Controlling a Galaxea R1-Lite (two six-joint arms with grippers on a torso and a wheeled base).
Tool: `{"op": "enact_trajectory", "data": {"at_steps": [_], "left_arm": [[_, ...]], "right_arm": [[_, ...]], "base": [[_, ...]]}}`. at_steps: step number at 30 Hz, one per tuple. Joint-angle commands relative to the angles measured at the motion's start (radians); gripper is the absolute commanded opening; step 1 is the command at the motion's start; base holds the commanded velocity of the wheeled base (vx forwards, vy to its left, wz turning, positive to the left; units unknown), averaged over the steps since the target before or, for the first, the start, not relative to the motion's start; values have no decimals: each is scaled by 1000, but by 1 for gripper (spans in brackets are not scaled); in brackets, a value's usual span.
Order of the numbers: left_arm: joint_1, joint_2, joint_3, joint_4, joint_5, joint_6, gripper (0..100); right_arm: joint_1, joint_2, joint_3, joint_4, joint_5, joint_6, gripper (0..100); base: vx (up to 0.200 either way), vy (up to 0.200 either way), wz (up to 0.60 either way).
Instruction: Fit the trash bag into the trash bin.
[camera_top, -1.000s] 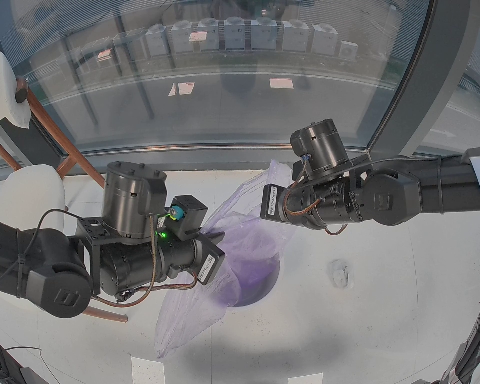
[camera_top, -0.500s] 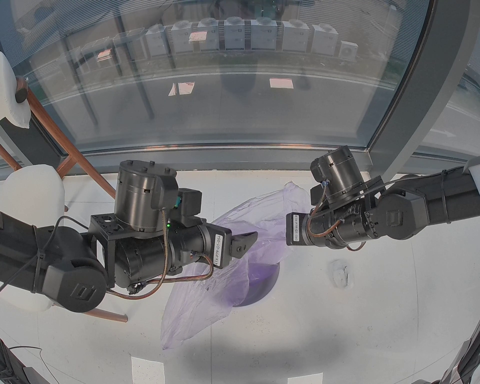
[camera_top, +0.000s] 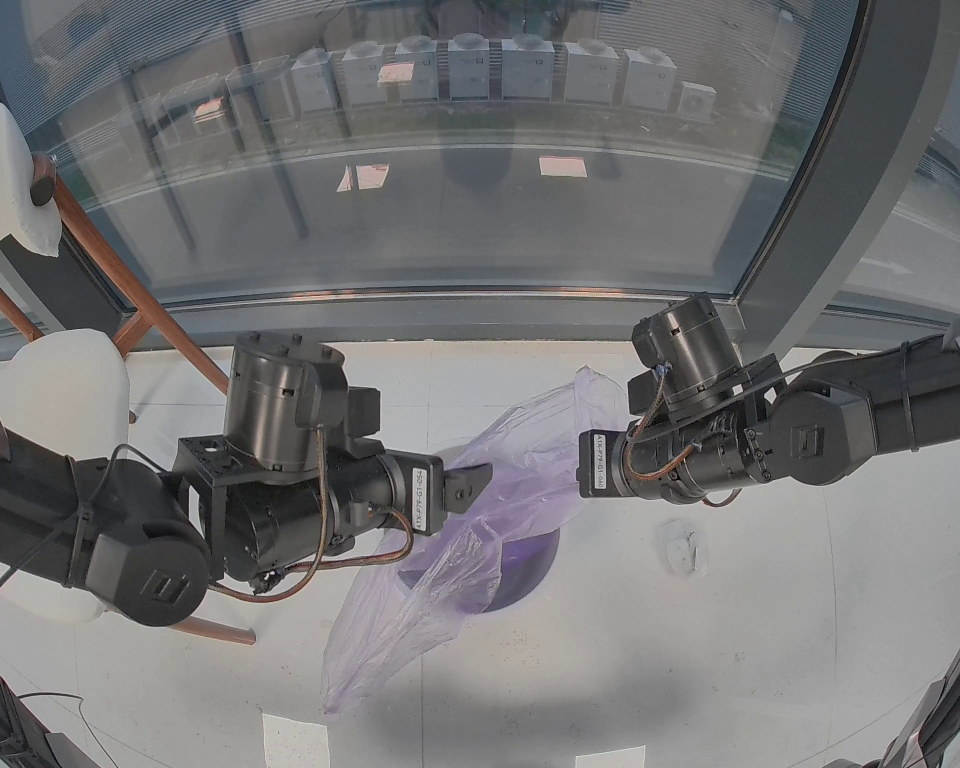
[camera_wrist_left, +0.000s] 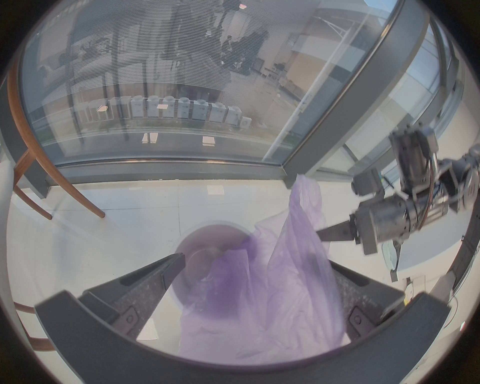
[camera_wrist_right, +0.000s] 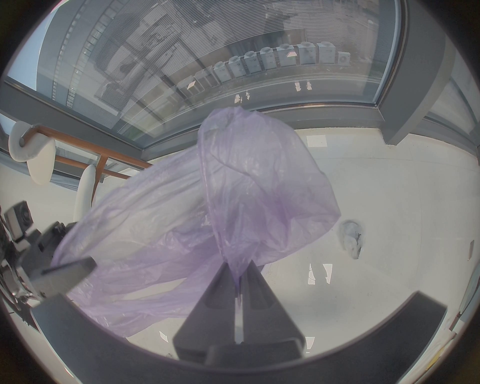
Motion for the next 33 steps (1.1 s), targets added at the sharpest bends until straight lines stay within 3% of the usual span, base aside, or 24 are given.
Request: {"op": "enact_trajectory", "data": {"at_steps": [1,11,12,17,21,28,33], "left_arm": [[2,-19,64,-3,-3,52,100],[71,-45,164,-8,-7,114,100],[74,-43,166,-9,-7,114,0],[80,-37,155,-11,-9,112,0],[92,-31,114,-16,-9,103,0],[204,24,-72,-26,3,78,0],[272,49,-89,-28,9,83,0]], "right_arm": [[-6,-4,-1,0,-1,1,0],[-29,-10,-4,-1,-5,-1,0],[-29,-10,-5,-1,-5,-1,0],[-33,-14,-2,-1,-3,-4,0],[-49,-14,-39,-3,8,-67,0],[-46,2,-168,-1,63,-67,0],[-43,26,-171,-3,81,-69,0]], "base": [[0,0,0],[0,0,0],[0,0,0],[0,0,0],[0,0,0],[0,0,0],[0,0,0]]}}
